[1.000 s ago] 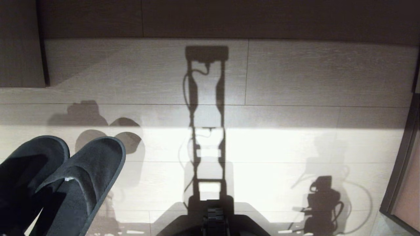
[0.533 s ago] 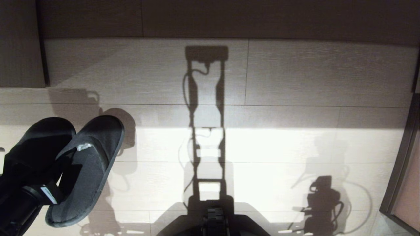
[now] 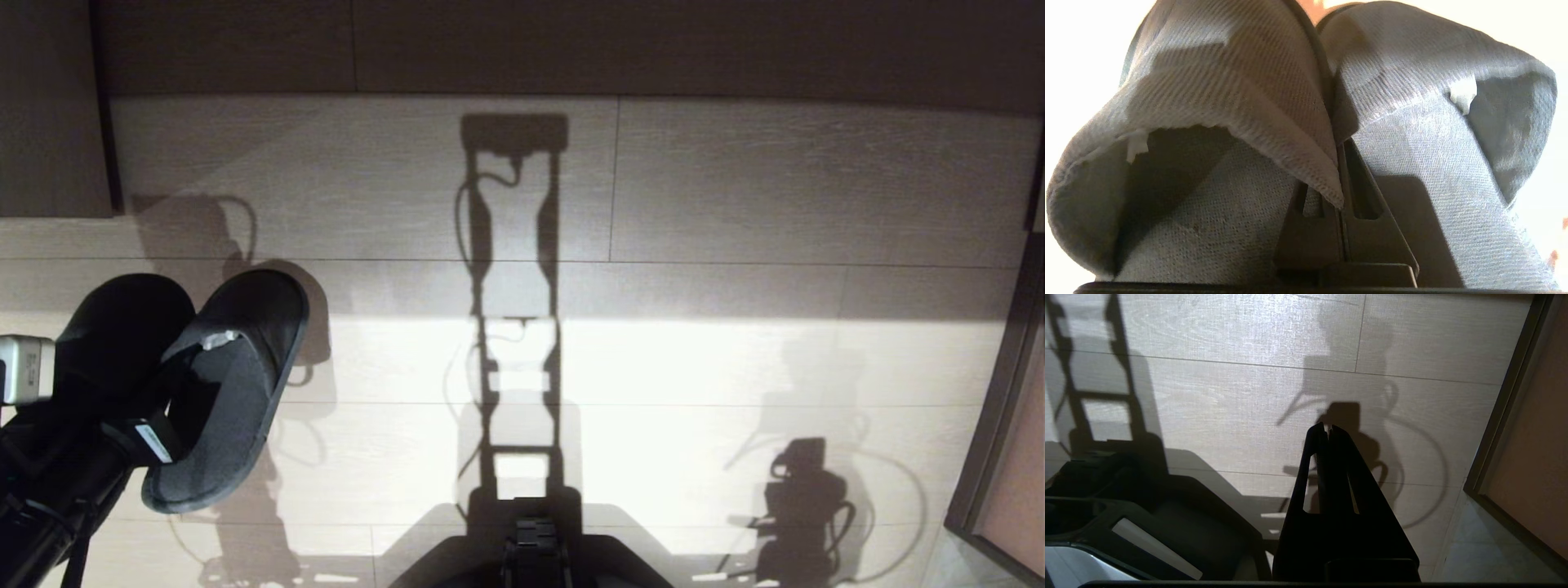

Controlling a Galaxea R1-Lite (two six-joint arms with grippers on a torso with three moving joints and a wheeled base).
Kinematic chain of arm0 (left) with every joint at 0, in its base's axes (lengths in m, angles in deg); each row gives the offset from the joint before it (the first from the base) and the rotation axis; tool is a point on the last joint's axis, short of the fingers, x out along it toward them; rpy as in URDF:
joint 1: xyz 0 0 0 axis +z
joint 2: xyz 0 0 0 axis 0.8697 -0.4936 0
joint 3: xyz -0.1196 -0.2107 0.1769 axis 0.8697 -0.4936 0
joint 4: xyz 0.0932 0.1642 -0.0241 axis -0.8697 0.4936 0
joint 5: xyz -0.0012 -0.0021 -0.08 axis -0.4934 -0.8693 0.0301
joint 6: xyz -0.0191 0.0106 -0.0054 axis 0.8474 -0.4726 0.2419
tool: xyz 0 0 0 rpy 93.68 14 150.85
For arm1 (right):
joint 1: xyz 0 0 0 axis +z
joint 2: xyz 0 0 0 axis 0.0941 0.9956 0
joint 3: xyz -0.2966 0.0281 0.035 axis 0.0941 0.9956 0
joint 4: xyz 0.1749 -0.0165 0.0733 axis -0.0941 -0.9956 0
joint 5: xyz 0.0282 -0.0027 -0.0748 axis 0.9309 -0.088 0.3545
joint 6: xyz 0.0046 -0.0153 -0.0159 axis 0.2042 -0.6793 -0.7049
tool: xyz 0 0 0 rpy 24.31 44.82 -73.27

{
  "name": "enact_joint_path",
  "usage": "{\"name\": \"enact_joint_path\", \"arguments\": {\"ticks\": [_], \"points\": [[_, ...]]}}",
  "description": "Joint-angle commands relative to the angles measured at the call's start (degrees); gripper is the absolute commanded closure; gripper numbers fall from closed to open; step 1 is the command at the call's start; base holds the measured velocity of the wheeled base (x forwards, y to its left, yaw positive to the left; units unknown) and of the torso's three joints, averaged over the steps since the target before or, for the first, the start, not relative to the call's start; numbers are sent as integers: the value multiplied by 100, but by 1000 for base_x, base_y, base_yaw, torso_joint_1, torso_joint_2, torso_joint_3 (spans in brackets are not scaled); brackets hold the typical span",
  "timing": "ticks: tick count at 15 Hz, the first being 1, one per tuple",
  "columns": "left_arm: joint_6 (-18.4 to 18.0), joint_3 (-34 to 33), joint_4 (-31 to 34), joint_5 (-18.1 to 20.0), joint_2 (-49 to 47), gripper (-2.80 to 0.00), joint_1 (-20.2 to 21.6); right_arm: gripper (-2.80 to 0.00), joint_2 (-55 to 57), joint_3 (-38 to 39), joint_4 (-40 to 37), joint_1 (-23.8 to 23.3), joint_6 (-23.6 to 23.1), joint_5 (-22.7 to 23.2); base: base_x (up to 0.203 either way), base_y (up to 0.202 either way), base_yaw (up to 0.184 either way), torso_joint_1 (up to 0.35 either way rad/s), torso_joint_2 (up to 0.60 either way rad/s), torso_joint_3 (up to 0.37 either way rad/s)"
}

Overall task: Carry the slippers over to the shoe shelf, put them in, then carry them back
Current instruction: Place the slippers on the floor

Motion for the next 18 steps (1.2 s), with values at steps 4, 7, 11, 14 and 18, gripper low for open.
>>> {"name": "enact_joint_path", "arguments": {"ticks": [4, 7, 11, 14, 18], "points": [[-24, 1045, -120, 13, -352, 0, 1, 0, -229, 229, 5, 1, -4, 1, 0, 0, 0, 0, 0, 0], [-24, 1529, -144, 14, -446, 0, 0, 0, -229, 229, 5, 1, -4, 1, 0, 0, 0, 0, 0, 0], [-2, 2492, -179, 14, -942, 0, -20, 0, -229, 229, 5, 1, -4, 1, 0, 0, 0, 0, 0, 0], [-20, 3133, -204, 14, -1347, 0, -50, 0, -229, 229, 5, 1, -4, 1, 0, 0, 0, 0, 0, 0], [-36, 3954, -207, 14, -1919, 0, -121, 0, -229, 229, 5, 1, -4, 1, 0, 0, 0, 0, 0, 0]]}}
